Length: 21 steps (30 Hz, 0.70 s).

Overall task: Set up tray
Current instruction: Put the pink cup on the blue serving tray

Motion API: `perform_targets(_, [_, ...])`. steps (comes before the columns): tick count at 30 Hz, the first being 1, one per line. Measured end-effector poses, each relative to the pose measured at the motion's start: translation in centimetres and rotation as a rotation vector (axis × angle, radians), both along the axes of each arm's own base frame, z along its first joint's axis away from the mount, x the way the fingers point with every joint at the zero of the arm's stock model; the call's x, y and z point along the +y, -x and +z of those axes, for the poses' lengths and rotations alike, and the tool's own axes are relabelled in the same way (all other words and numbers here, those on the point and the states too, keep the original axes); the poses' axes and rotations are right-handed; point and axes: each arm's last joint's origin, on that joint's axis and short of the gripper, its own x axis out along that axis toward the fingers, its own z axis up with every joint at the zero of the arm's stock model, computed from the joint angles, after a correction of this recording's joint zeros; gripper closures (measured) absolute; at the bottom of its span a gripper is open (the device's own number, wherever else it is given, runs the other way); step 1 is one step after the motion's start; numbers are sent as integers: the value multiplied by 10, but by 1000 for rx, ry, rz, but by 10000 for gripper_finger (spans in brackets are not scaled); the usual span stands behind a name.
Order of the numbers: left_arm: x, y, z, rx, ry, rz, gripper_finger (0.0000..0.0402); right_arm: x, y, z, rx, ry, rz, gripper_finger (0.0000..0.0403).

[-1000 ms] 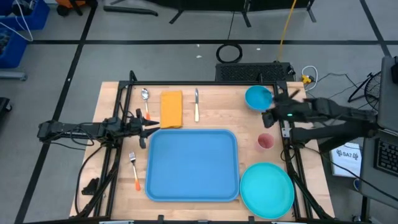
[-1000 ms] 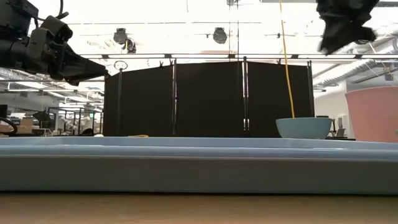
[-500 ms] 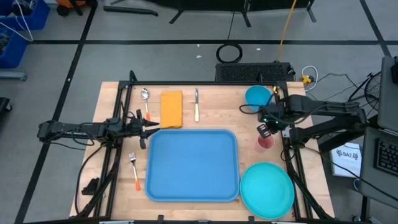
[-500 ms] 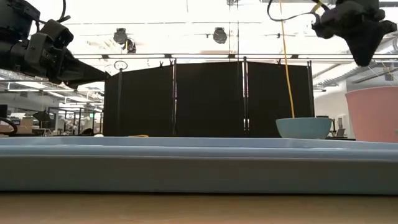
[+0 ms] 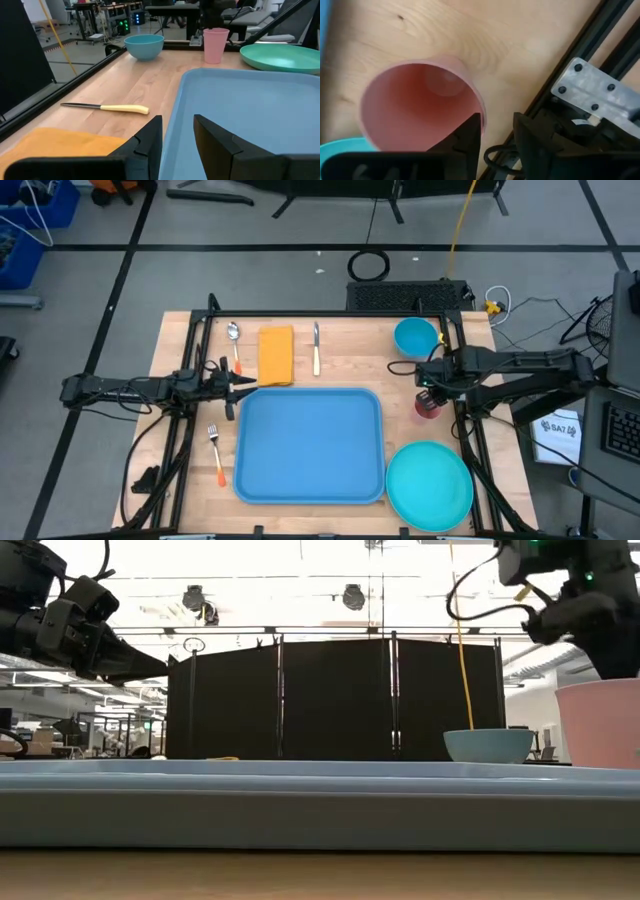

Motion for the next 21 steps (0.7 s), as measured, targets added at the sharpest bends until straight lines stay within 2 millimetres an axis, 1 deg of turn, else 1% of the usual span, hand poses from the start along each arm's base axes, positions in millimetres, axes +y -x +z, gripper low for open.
perform_targets(3, [0,0,0,0,0,0,284,0,2,-8,1,-4,0,286])
perform_targets(7, [0,0,0,0,0,0,284,1,1,-14,-28,-30,-2,282])
perform_targets(13, [0,0,0,2,-7,4,284,0,-4,-20,-81,-15,-24,292])
perform_targets(16, [0,0,0,2,-7,4,284,0,-5,-26,-90,-15,-27,321])
perform_targets(19, [0,0,0,1,-6,4,284,0,-6,-32,-108,-14,4,382])
perform_targets(21, [0,0,0,1,-6,4,284,0,-9,-31,-140,3,24,394])
